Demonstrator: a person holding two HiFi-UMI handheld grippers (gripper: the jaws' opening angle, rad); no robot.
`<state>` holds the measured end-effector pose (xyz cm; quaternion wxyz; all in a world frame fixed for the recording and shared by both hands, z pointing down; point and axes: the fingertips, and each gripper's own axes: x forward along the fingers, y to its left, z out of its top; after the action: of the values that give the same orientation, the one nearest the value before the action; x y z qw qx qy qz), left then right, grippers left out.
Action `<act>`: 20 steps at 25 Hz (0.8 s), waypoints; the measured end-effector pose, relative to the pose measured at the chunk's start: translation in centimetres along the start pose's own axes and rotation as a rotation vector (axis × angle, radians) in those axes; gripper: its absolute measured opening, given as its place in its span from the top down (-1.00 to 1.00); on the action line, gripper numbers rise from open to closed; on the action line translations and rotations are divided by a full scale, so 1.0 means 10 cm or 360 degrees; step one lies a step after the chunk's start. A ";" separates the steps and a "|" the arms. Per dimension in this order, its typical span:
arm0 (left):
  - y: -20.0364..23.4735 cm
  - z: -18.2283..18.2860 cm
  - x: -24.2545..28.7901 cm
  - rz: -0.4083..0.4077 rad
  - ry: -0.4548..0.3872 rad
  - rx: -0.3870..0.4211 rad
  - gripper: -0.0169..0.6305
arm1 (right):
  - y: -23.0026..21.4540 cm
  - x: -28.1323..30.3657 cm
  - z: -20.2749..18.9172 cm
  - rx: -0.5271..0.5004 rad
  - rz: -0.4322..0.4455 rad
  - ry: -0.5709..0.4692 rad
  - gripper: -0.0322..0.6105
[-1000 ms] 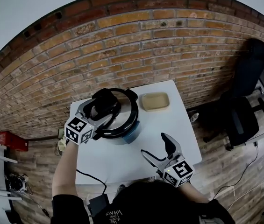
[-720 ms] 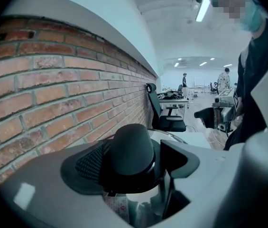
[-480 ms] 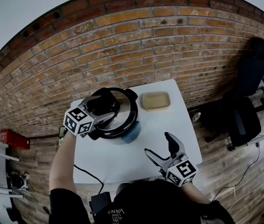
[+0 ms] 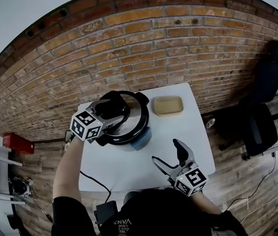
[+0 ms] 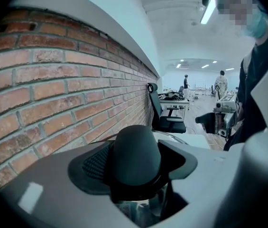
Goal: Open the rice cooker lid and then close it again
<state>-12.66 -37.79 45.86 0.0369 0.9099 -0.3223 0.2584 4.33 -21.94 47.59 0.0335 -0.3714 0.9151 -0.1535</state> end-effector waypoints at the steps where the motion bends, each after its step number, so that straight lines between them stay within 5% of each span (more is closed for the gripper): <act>1: 0.00 0.00 0.00 0.0010 0.0003 0.0010 0.07 | 0.01 0.01 0.00 0.0001 0.0004 0.0003 -0.45; 14: 0.01 -0.02 -0.01 0.0044 0.0079 -0.0035 0.08 | -0.03 -0.03 -0.03 0.0026 -0.0033 0.0002 -0.45; 20: 0.03 -0.03 -0.02 0.0179 0.0123 -0.0118 0.08 | -0.04 -0.03 -0.02 0.0036 -0.0039 -0.0011 -0.45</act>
<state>-13.08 -37.87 45.97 0.0685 0.8777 -0.3806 0.2830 4.79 -21.90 47.91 0.0391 -0.3828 0.9085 -0.1628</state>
